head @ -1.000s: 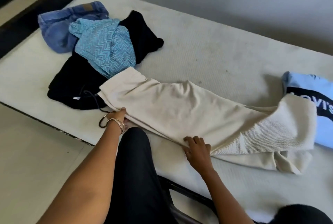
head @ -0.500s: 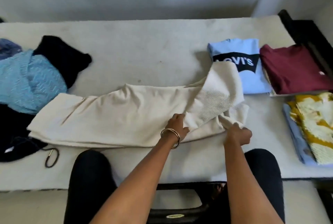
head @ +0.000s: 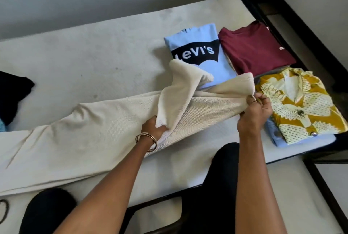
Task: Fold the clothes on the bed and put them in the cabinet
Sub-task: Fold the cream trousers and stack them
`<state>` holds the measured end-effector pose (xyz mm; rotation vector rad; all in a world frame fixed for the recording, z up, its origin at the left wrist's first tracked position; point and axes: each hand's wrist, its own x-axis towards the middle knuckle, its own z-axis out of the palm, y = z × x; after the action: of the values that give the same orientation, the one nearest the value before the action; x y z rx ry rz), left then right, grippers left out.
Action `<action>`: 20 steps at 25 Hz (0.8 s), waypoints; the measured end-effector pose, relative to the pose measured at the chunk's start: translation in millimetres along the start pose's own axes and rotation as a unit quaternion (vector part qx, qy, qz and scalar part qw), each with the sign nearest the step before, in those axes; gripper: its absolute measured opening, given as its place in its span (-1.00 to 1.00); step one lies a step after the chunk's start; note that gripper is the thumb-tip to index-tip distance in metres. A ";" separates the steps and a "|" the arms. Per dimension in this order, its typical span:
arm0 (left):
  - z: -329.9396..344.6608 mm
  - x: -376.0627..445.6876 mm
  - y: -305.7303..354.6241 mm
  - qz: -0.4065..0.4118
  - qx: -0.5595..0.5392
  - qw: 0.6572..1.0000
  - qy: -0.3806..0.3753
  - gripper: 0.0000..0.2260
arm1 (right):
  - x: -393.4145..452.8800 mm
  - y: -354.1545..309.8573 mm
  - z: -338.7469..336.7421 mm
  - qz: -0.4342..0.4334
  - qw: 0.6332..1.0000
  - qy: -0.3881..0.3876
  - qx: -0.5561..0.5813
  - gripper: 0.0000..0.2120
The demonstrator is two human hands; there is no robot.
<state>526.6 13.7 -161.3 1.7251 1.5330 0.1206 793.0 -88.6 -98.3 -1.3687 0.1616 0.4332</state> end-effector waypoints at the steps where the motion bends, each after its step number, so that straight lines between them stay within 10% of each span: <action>1: 0.7 -4.5 4.5 0.000 -0.033 0.999 0.002 -0.67 | 7.8 6.9 -14.0 0.008 0.998 0.031 -0.048 -0.81; 7: 14.5 -21.9 17.7 -0.073 -0.233 0.962 -0.118 -0.60 | 48.6 50.5 -64.1 0.209 0.956 0.050 -0.201 -0.46; 13: 9.1 -12.6 44.9 -0.079 -0.287 0.942 -0.153 -0.85 | 40.7 12.6 -69.7 0.006 0.988 0.092 -0.125 -0.83; 17: 20.0 -13.2 46.0 -0.057 -0.316 0.941 -0.107 -0.82 | 16.9 32.2 -76.5 0.107 0.869 0.245 -0.416 -0.47; 20: 20.8 -8.2 54.4 -0.127 -0.376 0.898 -0.189 -0.84 | 26.4 38.5 -55.6 -0.147 0.851 0.069 -0.500 -0.57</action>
<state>579.0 -0.2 -138.6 0.8638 1.1790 0.2007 809.7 -131.8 -154.3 -2.4171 -0.1987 0.1359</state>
